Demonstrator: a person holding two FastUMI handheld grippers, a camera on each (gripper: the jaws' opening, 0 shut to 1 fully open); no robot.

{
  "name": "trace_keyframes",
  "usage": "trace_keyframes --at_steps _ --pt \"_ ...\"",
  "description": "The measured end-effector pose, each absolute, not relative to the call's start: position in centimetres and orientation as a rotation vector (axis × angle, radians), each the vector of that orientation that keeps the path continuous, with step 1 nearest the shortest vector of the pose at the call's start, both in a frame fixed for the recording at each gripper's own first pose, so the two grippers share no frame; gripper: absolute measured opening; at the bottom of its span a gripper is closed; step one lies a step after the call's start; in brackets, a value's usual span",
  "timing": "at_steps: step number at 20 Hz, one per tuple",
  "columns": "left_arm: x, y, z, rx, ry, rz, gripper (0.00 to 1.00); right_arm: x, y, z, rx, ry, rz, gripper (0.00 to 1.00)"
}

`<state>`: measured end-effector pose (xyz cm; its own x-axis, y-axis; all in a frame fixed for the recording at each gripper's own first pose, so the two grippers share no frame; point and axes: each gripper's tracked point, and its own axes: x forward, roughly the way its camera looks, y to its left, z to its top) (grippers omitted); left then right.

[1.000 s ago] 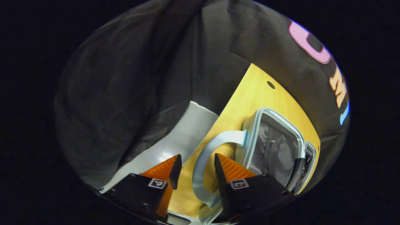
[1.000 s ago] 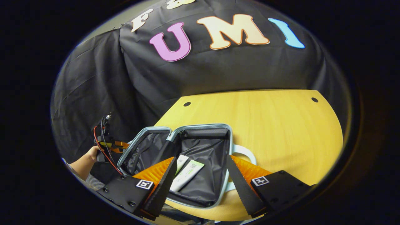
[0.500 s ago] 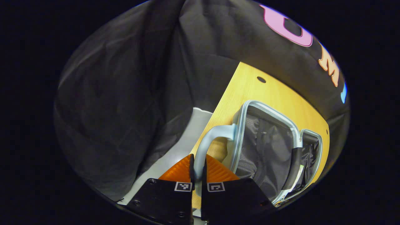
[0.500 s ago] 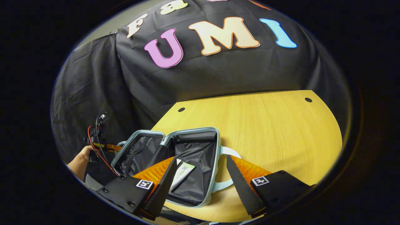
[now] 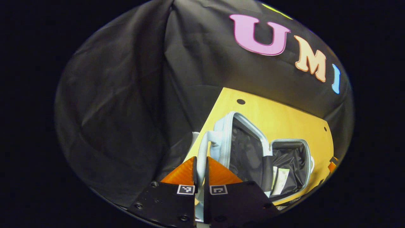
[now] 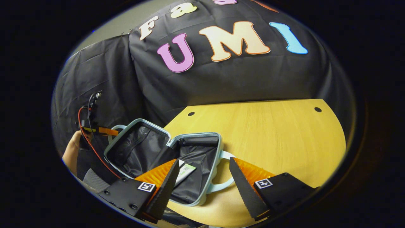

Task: First open the suitcase, pack the skin care products into it, and then close the suitcase.

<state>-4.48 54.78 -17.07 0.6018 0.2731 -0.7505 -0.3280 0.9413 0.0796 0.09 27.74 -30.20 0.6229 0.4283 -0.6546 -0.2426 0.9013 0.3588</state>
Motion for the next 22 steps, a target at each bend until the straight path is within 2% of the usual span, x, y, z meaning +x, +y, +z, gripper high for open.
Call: trace_keyframes --at_steps 8,12,22 --pt "-1.6 44.8 -11.5 0.006 0.765 0.231 0.02 -0.5 23.6 -29.2 0.265 0.801 0.410 0.98" --pt "0.2 38.3 -9.9 -0.009 0.715 0.103 0.03 -0.6 21.5 -28.8 0.290 0.800 0.394 0.98" --pt "2.8 24.0 -11.8 -0.074 0.694 -0.171 0.03 -0.2 17.1 -27.9 0.290 0.772 0.349 0.98"
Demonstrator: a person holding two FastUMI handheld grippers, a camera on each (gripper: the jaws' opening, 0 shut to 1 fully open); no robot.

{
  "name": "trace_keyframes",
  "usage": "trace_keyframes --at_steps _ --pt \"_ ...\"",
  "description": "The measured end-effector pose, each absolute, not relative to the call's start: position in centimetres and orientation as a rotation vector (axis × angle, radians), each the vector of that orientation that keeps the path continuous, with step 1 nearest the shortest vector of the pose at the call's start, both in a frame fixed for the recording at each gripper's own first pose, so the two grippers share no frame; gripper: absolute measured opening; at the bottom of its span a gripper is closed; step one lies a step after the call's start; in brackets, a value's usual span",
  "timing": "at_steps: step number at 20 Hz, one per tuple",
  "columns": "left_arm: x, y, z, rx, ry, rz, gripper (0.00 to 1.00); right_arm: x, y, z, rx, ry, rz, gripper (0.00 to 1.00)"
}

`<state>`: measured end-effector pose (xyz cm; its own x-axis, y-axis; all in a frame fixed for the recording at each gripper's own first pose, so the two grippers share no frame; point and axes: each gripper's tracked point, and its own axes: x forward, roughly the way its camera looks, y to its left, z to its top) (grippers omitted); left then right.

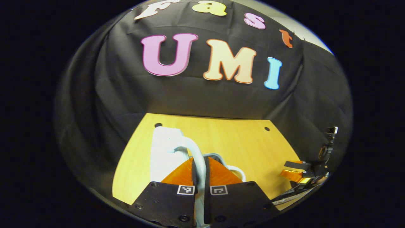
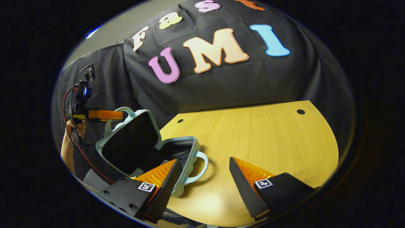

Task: First open the suitcase, pack the skin care products into it, and then close the suitcase.

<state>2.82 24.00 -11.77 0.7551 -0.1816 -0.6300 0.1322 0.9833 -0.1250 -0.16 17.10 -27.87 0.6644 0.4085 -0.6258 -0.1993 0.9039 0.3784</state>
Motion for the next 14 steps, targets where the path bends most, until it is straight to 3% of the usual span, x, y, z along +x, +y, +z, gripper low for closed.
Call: trace_keyframes --at_steps 14 --pt "1.5 10.8 -22.0 -0.051 0.808 -0.337 0.09 -0.8 10.6 -26.8 0.259 0.743 0.273 0.98"
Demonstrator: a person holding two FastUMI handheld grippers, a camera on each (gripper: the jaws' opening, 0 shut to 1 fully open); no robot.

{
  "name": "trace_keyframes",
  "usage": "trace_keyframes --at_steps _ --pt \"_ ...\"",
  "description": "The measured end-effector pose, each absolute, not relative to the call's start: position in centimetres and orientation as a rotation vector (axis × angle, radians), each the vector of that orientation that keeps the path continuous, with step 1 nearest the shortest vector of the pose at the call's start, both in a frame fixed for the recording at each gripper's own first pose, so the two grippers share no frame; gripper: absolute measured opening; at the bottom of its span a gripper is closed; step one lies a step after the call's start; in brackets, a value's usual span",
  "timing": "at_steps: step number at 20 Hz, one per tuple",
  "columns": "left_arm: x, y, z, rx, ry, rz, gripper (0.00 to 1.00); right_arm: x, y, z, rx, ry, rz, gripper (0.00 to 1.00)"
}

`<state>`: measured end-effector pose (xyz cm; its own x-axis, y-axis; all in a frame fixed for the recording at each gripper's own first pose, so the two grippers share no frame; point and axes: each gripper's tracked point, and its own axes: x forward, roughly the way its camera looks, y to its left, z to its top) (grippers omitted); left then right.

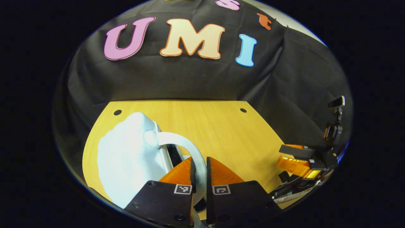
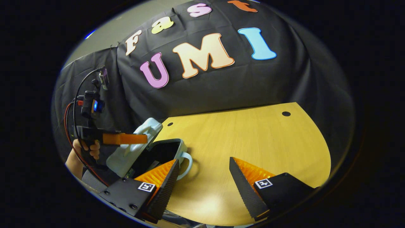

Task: First open the suitcase, pack the skin care products into it, and then close the suitcase.

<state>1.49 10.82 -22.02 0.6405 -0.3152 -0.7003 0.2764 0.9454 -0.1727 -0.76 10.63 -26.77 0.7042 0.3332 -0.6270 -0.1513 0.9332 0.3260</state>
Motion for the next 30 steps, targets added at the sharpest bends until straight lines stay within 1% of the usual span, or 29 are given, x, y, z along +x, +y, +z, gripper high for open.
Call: trace_keyframes --at_steps 3,5,6,7,8,9,12,14,16,18,20,21,22,23,24,25,26,27,30 --pt "1.3 9.6 -24.3 -0.012 0.829 -0.320 0.10 -1.1 8.8 -26.5 0.241 0.739 0.267 0.98" --pt "1.4 9.3 -25.3 0.017 0.838 -0.292 0.12 -0.8 7.2 -26.2 0.235 0.719 0.252 0.98" --pt "2.3 9.6 -24.8 0.040 0.784 -0.240 0.17 -0.7 6.4 -25.8 0.238 0.706 0.247 0.98" --pt "3.1 9.9 -23.7 0.056 0.719 -0.194 0.19 -0.7 5.6 -25.4 0.241 0.695 0.248 0.98" --pt "3.5 9.8 -23.0 0.057 0.670 -0.150 0.24 -0.6 4.8 -24.9 0.239 0.675 0.248 0.98" --pt "3.8 9.0 -22.2 0.048 0.627 -0.123 0.32 -0.2 3.7 -24.3 0.228 0.647 0.238 0.98" --pt "3.9 7.0 -18.9 0.083 0.471 -0.032 0.82 1.4 1.0 -20.7 0.183 0.507 0.210 0.98" --pt "3.9 7.0 -15.4 0.149 0.320 0.066 0.91 2.6 -0.4 -17.6 0.150 0.395 0.181 0.98" --pt "3.3 6.4 -12.0 0.144 0.220 0.118 0.89 3.6 -0.7 -14.9 0.140 0.318 0.161 0.97" --pt "2.6 3.4 -9.6 0.109 0.150 0.088 0.89 3.8 0.0 -12.3 0.142 0.257 0.163 0.98" --pt "2.6 1.8 -7.3 0.092 0.117 0.047 0.90 4.3 -0.1 -10.3 0.122 0.196 0.133 0.98" --pt "2.4 1.4 -6.0 0.086 0.103 0.042 0.92 4.3 -0.4 -9.4 0.111 0.176 0.112 0.98" --pt "2.3 1.4 -4.9 0.083 0.090 0.033 0.93 4.3 -0.5 -8.7 0.102 0.158 0.088 0.93" --pt "2.0 1.4 -3.9 0.076 0.076 0.024 1.00 4.3 -0.6 -7.8 0.095 0.143 0.066 0.97" --pt "1.9 1.3 -3.0 0.073 0.065 0.009 0.94 4.2 -0.6 -7.0 0.089 0.126 0.045 0.97" --pt "1.6 1.5 -2.4 0.075 0.061 0.000 0.94 4.0 -0.8 -6.1 0.081 0.118 0.022 0.97" --pt "1.4 1.7 -2.0 0.083 0.062 -0.010 0.93 3.8 -0.9 -5.3 0.076 0.104 0.003 0.93" --pt "1.2 2.0 -1.4 0.086 0.052 -0.016 0.93 3.6 -0.9 -4.4 0.072 0.086 -0.015 0.97" --pt "0.6 2.7 -0.5 0.080 0.041 -0.034 0.94 2.6 -0.9 -3.0 0.057 0.053 -0.060 0.97"
